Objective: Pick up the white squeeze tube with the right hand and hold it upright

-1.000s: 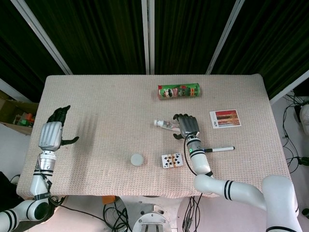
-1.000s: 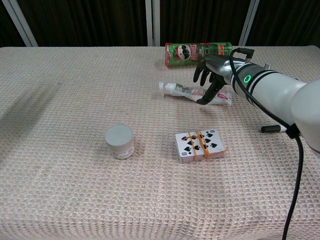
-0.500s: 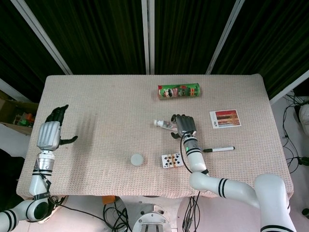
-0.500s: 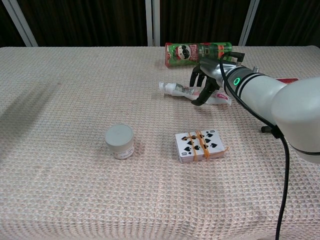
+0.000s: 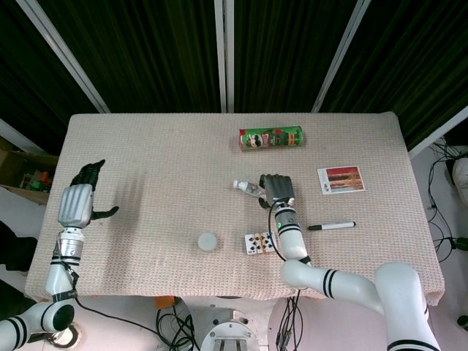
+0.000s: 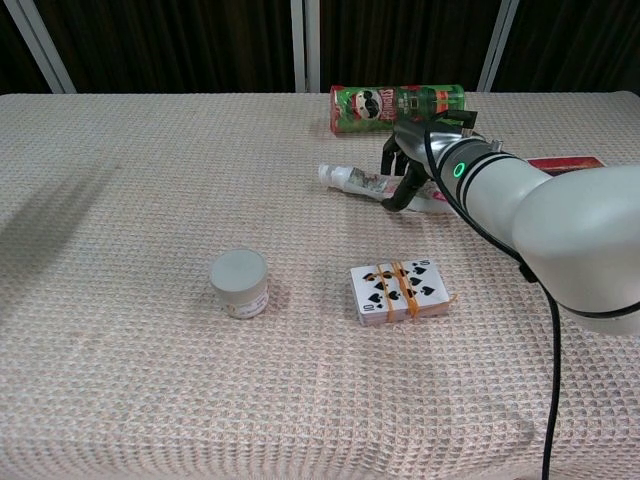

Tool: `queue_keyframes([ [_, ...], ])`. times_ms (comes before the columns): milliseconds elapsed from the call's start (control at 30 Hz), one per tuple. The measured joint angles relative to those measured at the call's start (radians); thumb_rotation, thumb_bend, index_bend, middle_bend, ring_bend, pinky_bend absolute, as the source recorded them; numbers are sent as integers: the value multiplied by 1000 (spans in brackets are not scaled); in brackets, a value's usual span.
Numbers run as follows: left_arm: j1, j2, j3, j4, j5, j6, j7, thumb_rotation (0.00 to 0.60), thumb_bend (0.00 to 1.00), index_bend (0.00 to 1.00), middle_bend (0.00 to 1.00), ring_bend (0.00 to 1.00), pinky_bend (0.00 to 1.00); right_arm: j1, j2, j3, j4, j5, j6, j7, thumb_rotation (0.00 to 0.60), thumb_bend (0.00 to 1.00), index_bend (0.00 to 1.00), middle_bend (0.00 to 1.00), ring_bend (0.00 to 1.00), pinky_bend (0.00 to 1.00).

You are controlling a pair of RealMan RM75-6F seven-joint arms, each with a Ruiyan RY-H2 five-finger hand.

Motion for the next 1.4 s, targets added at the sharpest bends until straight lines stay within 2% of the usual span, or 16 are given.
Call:
queue_keyframes([
  [200, -1, -5, 1, 5, 0, -3, -2, 600, 65, 61, 100, 62, 192, 5, -28, -7, 39, -25, 13, -10, 600, 356, 652, 558, 489, 642],
  [500, -3, -9, 0, 3, 5, 0, -1, 600, 65, 61, 99, 62, 193, -3, -47, -15, 74, -69, 18, -7, 600, 545, 859, 707, 640, 800],
  [633, -3, -11, -2, 3, 7, 3, -4, 600, 64, 61, 99, 62, 194, -13, -50, -16, 80, -109, 31, 23, 600, 592, 896, 737, 667, 826],
  [933, -3, -12, -15, -1, 13, 12, -52, 600, 63, 61, 99, 62, 194, -74, -38, -28, 80, -293, 95, 225, 600, 587, 904, 745, 675, 833],
  [1133, -9, -8, -41, -11, 23, -2, -206, 596, 61, 61, 102, 62, 193, -126, -16, -57, 82, -475, 173, 397, 600, 584, 904, 747, 675, 833],
  [1333, -44, 11, -91, -37, 37, -63, -436, 533, 59, 61, 105, 63, 195, -154, -12, -90, 95, -659, 272, 532, 600, 543, 904, 749, 675, 835],
  [1367, -53, 15, -100, -42, 38, -78, -476, 491, 57, 61, 105, 63, 197, -156, -13, -94, 99, -685, 287, 547, 600, 543, 904, 749, 675, 835],
  [1400, -67, 19, -113, -50, 39, -101, -529, 385, 49, 60, 105, 63, 198, -158, -17, -101, 105, -717, 304, 563, 600, 543, 904, 749, 675, 836],
])
